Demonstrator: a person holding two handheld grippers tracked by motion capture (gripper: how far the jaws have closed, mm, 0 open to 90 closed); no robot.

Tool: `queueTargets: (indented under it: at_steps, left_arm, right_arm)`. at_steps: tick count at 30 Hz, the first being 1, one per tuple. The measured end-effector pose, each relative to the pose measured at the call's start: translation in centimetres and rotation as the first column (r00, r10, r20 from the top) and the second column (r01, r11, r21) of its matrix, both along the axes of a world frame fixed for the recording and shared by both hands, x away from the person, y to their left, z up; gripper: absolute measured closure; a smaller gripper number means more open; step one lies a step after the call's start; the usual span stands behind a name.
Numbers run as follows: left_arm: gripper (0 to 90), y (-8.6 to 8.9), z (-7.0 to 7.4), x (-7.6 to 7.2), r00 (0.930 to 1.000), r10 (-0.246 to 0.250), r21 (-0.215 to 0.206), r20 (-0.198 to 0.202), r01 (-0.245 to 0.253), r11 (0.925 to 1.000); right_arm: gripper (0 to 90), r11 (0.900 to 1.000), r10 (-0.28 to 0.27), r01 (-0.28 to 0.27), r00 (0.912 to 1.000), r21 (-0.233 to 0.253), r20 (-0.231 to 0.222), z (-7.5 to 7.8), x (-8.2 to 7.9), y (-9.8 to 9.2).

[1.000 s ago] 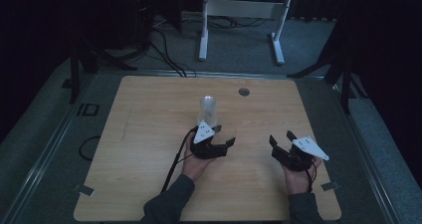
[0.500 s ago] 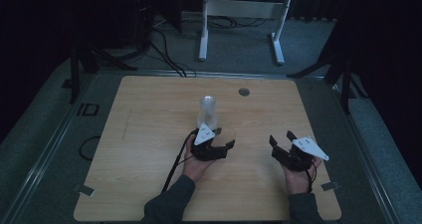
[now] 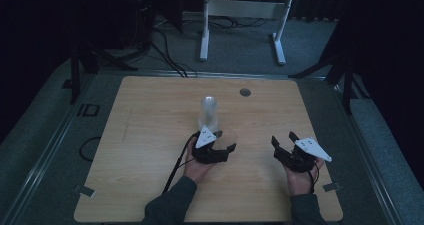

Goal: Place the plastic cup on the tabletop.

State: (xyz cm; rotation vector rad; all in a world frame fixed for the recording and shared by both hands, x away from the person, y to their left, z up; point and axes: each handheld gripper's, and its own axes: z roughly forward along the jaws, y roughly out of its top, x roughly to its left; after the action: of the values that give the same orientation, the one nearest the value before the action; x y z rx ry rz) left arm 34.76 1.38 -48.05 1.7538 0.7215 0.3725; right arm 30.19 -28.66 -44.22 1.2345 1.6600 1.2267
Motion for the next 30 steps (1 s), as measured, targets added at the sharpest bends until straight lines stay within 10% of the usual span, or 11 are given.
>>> queueTargets:
  at_steps: [30]
  left_arm:
    - [26.8,0.1,-1.4,-0.4,0.9999,0.008,0.033,0.006,-0.008,0.9994]
  right_arm:
    - [31.4,1.0,-0.003,0.003,1.0,-0.001,-0.002,0.0,-0.1,-0.1]
